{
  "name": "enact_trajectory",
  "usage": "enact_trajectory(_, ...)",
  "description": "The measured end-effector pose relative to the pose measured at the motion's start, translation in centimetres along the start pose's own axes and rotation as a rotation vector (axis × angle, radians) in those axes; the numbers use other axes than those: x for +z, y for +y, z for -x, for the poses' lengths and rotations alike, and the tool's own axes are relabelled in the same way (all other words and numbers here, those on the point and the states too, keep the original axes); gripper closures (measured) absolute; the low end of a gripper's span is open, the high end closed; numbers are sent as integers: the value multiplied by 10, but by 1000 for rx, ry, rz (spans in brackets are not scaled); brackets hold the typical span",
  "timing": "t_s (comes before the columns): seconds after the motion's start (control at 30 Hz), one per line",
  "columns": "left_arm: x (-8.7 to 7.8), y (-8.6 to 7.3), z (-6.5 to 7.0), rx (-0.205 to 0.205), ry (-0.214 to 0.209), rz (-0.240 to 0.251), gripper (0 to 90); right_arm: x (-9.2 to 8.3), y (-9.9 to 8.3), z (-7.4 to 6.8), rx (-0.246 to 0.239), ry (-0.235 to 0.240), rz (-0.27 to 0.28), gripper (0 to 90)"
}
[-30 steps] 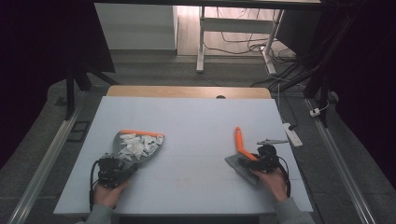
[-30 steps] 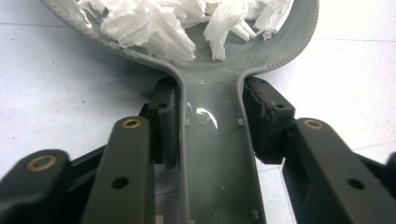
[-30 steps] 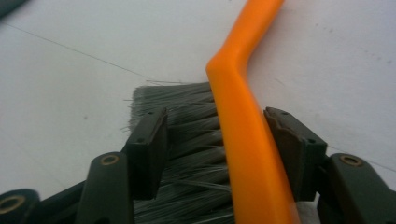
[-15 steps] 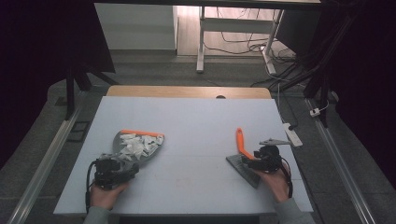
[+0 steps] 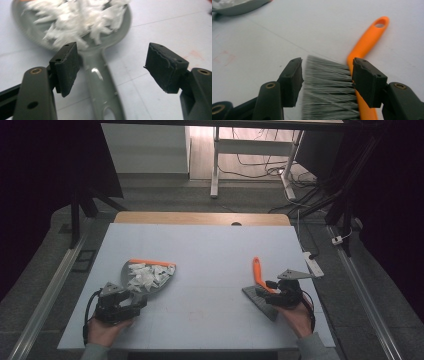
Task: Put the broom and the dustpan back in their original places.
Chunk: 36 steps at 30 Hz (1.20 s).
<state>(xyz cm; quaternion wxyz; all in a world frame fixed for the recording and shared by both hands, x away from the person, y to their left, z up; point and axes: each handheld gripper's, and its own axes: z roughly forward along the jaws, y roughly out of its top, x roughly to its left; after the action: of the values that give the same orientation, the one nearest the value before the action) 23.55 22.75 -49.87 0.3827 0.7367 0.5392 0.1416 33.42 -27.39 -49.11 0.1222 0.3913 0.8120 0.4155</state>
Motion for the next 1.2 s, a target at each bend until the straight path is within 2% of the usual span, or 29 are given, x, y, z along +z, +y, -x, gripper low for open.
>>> enact_trajectory(0.3,18,14,10,160,-113,-55,287,4,0,-19,-100,36,-34,426)
enact_trajectory(0.37,22,15,10,178,-139,-71,286,5,-1,-24,-126,44,-43,429)
enact_trajectory(0.53,26,14,11,219,-166,-99,287,9,-6,-33,-157,72,-57,431)
enact_trajectory(0.63,24,11,10,224,-181,-99,290,10,-10,-36,-170,86,-65,432)
enact_trajectory(0.8,22,8,8,205,-185,-99,290,9,-11,-33,-181,77,-58,433)
enact_trajectory(1.0,20,7,6,186,-173,-91,291,8,-12,-26,-172,71,-44,433)
enact_trajectory(1.2,20,7,3,179,-168,-92,290,6,-12,-26,-176,73,-33,434)
